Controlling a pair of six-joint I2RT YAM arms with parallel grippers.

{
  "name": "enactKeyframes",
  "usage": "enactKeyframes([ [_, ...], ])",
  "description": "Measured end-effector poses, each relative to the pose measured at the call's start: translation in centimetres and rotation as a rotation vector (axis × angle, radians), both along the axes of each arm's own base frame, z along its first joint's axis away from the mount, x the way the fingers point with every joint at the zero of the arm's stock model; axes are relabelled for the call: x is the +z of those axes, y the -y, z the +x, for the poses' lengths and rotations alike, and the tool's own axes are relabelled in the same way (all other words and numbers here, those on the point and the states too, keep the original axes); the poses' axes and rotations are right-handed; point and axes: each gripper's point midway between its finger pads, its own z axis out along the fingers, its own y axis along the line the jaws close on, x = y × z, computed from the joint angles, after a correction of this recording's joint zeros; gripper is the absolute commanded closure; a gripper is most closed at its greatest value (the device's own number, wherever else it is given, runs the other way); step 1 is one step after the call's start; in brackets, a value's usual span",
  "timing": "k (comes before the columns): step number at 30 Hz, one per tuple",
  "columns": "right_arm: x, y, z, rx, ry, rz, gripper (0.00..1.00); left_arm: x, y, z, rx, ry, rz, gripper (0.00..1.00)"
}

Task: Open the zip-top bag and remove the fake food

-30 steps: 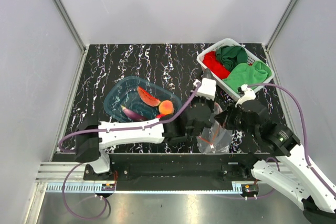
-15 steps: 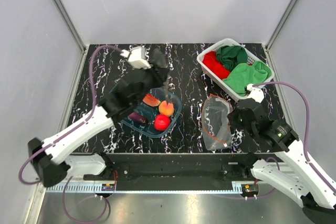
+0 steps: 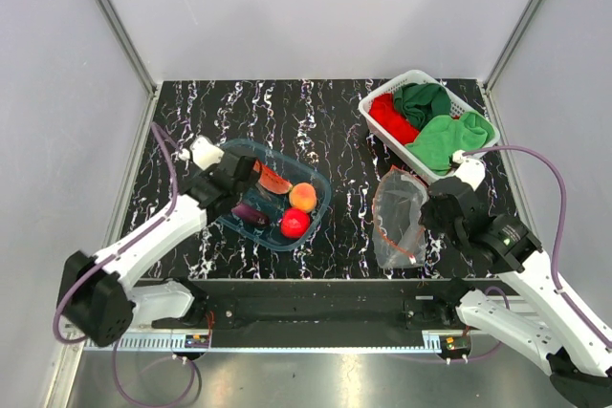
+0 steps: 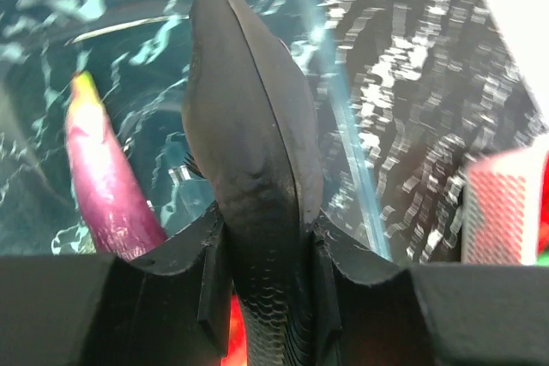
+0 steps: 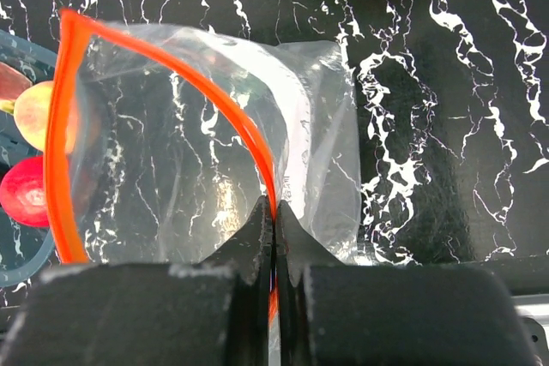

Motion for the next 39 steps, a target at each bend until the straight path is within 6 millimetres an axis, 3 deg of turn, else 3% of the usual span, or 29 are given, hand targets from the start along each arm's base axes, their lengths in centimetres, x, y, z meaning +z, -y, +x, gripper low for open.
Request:
enactKeyframes([
  [3,0.1,0.1,0.2,-0.007,0.002,-0.008,1.00,-2.9,-0.3,0.2,0.074,-0.076,0.010,0.81],
  [6,0.1,0.1,0.3,-0.012,0.000,-0.017,0.98,-5.8,-0.8,0.2,0.142,-0.152,0.044,0.80],
  [9,0.1,0.1,0.5,-0.014,-0.003,-0.029,0.94,-7.8,-1.2,0.3,0.195,-0.209,0.069,0.61],
  [10,0.2,0.2,0.7,-0.015,-0.001,-0.038,0.91,-8.3,-1.3,0.3,0.206,-0.225,0.075,0.41],
  [12,0.2,0.2,0.9,-0.014,0.000,-0.052,0.87,-8.8,-1.3,0.6,0.217,-0.243,0.088,0.24],
  [13,0.2,0.1,1.0,-0.011,-0.001,-0.060,0.84,-8.7,-1.2,0.9,0.228,-0.240,0.081,0.07],
  [14,0.1,0.1,1.1,-0.007,-0.005,-0.068,0.79,-8.6,-1.1,1.0,0.228,-0.237,0.079,0.01],
  [20,-0.4,-0.9,2.3,0.032,-0.013,-0.107,0.60,-6.8,-0.7,2.0,0.213,-0.210,0.081,0.01],
  [25,-0.8,-2.8,3.4,0.093,-0.033,-0.105,0.38,-4.8,-0.2,1.7,0.126,-0.200,0.091,0.01],
  [26,-0.7,-3.2,3.6,0.105,-0.033,-0.097,0.26,-4.2,0.0,1.5,0.091,-0.197,0.089,0.01],
  [30,0.2,-4.9,4.3,0.150,-0.021,-0.048,0.03,-1.5,1.9,0.6,-0.080,-0.172,0.039,0.01],
  [35,2.0,-7.9,4.6,0.242,0.008,0.070,0.00,1.5,6.1,-2.0,-0.397,-0.053,-0.121,0.01],
  [39,3.1,-9.0,4.2,0.289,0.029,0.133,0.00,1.9,7.9,-6.3,-0.605,0.052,-0.221,0.01],
])
